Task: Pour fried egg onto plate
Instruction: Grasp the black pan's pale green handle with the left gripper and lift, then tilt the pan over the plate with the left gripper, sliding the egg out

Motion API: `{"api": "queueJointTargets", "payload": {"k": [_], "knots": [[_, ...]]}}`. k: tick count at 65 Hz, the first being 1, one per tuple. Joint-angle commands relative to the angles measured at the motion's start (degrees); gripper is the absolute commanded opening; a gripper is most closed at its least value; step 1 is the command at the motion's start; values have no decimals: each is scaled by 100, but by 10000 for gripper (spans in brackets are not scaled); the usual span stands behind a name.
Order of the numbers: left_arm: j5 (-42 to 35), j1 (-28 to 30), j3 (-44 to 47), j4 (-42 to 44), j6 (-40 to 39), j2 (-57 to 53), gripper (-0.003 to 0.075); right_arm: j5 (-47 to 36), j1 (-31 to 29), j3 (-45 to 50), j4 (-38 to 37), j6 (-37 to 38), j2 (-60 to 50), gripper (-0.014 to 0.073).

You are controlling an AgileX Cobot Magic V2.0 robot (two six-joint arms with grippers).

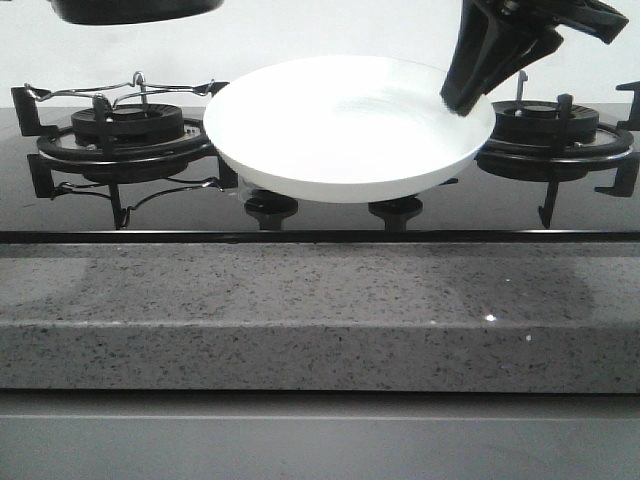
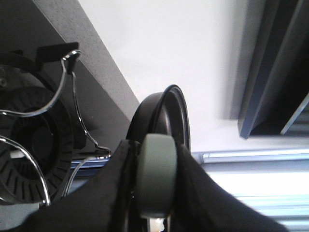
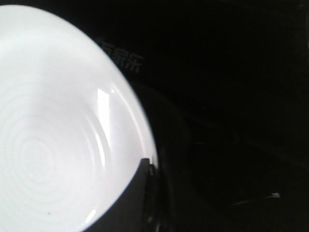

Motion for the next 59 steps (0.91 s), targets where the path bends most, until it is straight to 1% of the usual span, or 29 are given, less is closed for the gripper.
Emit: {"api": "queueJointTargets", "payload": {"k": [1, 12, 21, 33, 37, 48, 59], "knots": [[475, -182, -177, -432, 159, -600, -19, -195, 14, -146, 181, -52, -289, -41], [252, -532, -177, -135, 444, -1061, -19, -195, 14, -146, 181, -52, -289, -41], [-136, -873, -177, 508, 608, -1446, -19, -195, 14, -146, 181, -52, -289, -41], [-930, -1443, -177, 1556, 617, -1973, -19, -195, 14, -146, 181, -52, -289, -41], [-1179, -1640, -177, 1746, 654, -2102, -19, -195, 14, -146, 181, -52, -289, -41], [-1780, -2198, -177, 2181, 1056, -2494, -19, -195, 14, -146, 181, -52, -289, -41], [-2453, -2810, -177, 3167, 1137, -2821, -19, -195, 14, -146, 181, -52, -289, -41]]}}
